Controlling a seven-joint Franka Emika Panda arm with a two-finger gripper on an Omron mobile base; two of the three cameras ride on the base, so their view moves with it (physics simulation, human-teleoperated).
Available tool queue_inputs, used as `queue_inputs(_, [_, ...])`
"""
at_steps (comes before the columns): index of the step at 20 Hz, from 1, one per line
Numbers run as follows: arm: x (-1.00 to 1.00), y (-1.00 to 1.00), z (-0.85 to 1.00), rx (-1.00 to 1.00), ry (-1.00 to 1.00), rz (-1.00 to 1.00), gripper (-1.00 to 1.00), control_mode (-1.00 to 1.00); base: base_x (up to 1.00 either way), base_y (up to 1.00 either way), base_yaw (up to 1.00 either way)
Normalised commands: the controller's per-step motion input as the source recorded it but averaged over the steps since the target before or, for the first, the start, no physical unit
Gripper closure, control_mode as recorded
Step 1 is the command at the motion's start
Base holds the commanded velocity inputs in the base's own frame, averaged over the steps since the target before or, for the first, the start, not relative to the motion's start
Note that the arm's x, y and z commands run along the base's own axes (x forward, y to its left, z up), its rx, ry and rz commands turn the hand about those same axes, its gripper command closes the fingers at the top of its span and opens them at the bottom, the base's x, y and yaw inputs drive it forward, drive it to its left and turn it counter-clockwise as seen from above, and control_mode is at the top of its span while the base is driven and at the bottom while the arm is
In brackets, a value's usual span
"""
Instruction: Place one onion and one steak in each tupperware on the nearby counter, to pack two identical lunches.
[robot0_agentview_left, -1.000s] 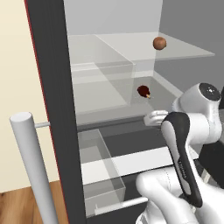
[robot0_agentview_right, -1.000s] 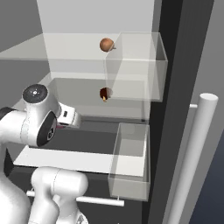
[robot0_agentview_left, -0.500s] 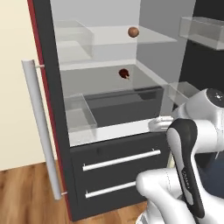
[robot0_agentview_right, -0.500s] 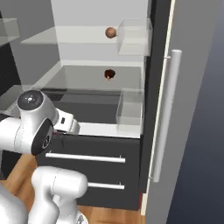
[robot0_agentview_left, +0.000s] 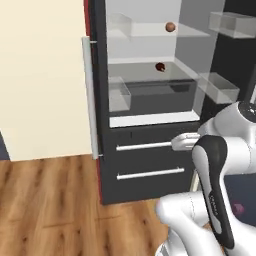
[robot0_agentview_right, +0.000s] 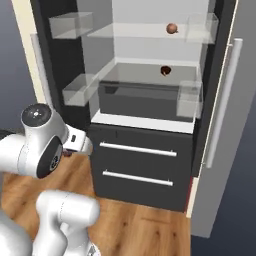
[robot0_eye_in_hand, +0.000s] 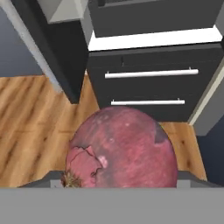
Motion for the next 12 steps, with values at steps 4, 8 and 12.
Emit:
queue_inputs(4, [0.0,0.0,0.0,0.0,0.0,0.0,1.0,1.0,-0.88,0.57,0.63])
queue_inputs(8, [0.0,0.0,0.0,0.0,0.0,0.0,1.0,1.0,-0.83,0.6,0.65])
queue_inputs(12, [0.0,0.0,0.0,0.0,0.0,0.0,1.0,1.0,-1.0,0.13,0.43])
